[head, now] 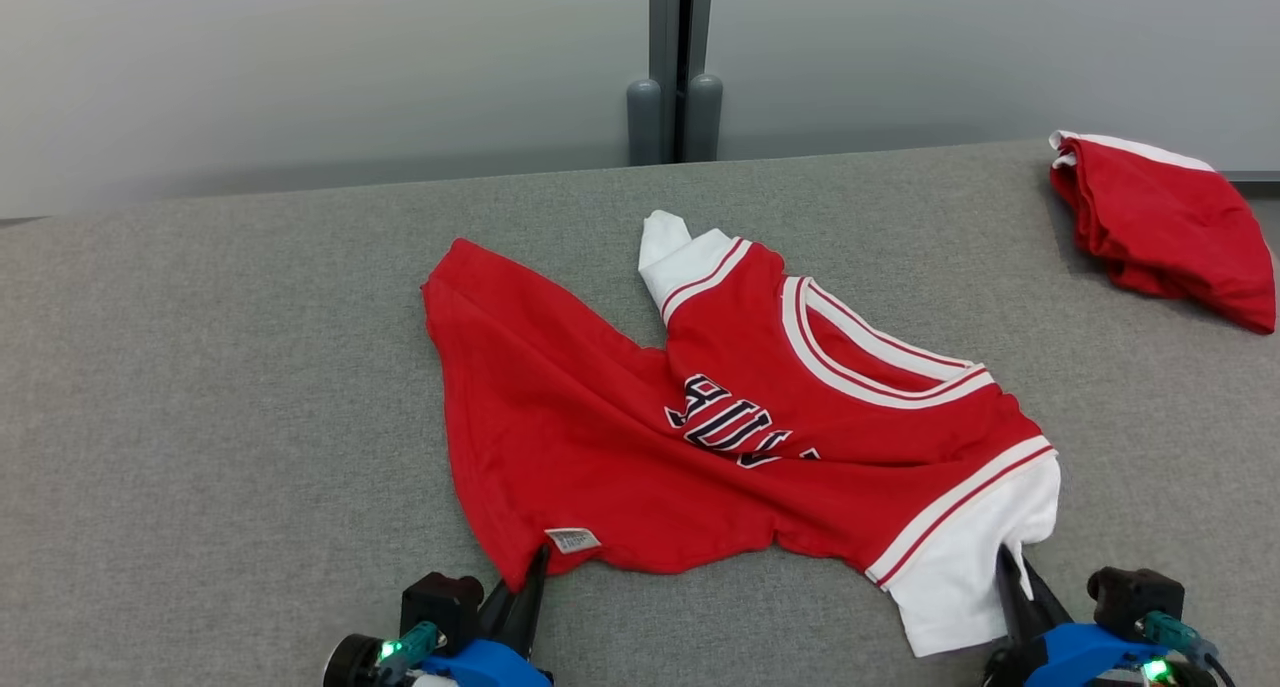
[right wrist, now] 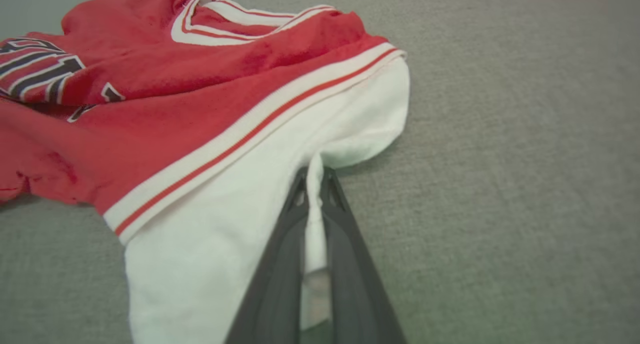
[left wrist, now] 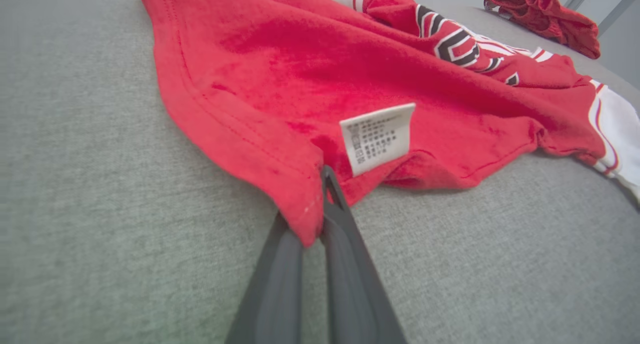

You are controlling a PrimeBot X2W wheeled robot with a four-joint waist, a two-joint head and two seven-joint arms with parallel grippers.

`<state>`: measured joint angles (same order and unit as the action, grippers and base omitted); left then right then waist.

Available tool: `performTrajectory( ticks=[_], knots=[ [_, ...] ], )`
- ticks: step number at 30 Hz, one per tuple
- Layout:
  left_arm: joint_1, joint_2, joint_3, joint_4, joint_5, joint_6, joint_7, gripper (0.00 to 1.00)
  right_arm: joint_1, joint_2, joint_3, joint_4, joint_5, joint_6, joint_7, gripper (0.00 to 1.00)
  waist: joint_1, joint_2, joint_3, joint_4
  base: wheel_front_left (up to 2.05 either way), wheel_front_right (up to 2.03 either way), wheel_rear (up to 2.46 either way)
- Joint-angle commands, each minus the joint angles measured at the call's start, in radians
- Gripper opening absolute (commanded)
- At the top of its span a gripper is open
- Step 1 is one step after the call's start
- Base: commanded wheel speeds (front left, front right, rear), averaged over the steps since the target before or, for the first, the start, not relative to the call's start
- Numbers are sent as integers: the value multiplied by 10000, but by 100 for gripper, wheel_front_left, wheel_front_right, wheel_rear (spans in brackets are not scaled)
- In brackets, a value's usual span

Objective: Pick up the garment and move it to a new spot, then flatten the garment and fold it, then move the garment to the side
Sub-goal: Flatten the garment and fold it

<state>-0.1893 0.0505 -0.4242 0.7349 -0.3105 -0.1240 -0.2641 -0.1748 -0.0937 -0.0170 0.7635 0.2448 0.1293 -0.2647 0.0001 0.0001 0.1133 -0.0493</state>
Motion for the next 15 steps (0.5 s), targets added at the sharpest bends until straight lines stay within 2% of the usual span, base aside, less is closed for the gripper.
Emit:
performTrajectory(
  ticks=[1,9,15],
  knots=[
    [-195,0,105,-155,-62,-57,-2,0,92,3,63,-334,111,20,5,0,-1,-1,-2,6,0,0,0],
    [-793,20,723,-1084,61,-63,-2,0,-42,-89,84,-2215,442,15,5,0,-1,-1,134,129,0,0,0],
    [-2250,338,1001,-1360,144,-81,-4,0,-1407,-322,51,-2847,976,15,5,0,-1,-1,520,186,0,0,0]
  ],
)
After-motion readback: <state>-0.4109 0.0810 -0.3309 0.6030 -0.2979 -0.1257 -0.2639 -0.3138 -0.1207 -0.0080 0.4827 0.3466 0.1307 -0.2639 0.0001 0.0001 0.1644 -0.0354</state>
